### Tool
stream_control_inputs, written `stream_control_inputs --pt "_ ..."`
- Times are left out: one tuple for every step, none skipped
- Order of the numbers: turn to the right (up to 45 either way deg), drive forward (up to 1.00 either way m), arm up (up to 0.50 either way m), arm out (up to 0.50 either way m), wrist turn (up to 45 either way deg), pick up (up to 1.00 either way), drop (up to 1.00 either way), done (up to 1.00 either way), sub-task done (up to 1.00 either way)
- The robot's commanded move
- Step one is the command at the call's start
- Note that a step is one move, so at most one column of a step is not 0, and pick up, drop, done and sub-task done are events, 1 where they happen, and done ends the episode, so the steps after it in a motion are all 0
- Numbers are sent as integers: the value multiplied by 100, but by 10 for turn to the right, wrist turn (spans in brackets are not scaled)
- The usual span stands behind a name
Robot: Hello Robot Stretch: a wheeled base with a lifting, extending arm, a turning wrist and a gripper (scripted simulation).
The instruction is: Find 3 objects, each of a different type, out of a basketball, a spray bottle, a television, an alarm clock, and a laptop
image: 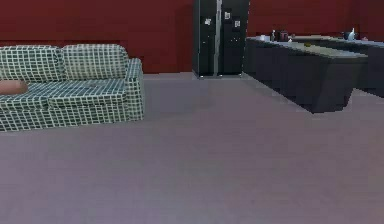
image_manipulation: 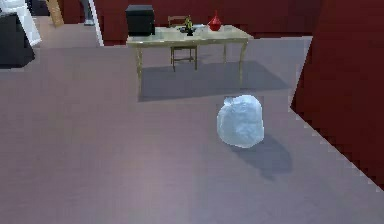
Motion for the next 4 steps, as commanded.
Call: stream_control_inputs --pt "150 0 0 0 0 0 0 0 0" --pt "0 100 0 0 0 0 0 0 0" --pt "0 100 0 0 0 0 0 0 0" --pt "0 100 0 0 0 0 0 0 0"
